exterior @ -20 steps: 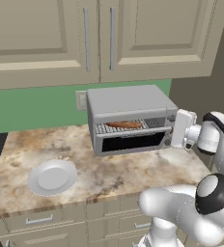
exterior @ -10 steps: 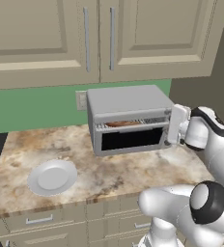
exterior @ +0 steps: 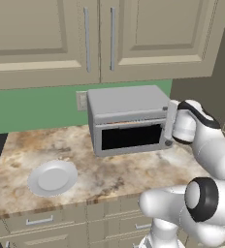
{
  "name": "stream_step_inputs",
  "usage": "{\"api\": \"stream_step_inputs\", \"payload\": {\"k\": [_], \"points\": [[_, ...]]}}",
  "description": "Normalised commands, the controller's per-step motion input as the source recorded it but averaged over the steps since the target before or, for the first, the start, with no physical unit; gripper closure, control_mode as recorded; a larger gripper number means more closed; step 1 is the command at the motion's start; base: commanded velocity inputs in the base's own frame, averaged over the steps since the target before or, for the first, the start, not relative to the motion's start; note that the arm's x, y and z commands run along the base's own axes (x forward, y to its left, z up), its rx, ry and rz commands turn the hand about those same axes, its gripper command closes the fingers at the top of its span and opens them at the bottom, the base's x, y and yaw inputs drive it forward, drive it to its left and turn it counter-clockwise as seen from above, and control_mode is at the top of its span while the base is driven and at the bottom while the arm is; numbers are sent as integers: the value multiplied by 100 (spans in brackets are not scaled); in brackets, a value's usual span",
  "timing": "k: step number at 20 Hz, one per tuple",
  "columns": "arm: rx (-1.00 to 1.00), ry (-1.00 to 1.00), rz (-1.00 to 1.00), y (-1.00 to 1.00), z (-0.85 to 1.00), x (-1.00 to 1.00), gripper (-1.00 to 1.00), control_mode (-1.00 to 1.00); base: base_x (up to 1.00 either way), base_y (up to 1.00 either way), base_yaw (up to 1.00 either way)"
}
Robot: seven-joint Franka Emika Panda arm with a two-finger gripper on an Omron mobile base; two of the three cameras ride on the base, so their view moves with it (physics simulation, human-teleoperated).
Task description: Pull the toaster oven rack outwards. Pick up the baguette from the plate and place it on the toaster oven rack. Close the toaster oven door fully and set the temperature to the lowest setting.
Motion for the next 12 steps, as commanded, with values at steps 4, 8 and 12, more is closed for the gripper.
{"api": "stream_step_inputs", "payload": {"k": [4,8,12], "points": [[0,5,-16,0,4,25,-100,-100,0,0,0],[0,5,-14,0,1,21,-100,-100,0,0,0],[0,4,-11,0,0,10,-100,-100,0,0,0]]}}
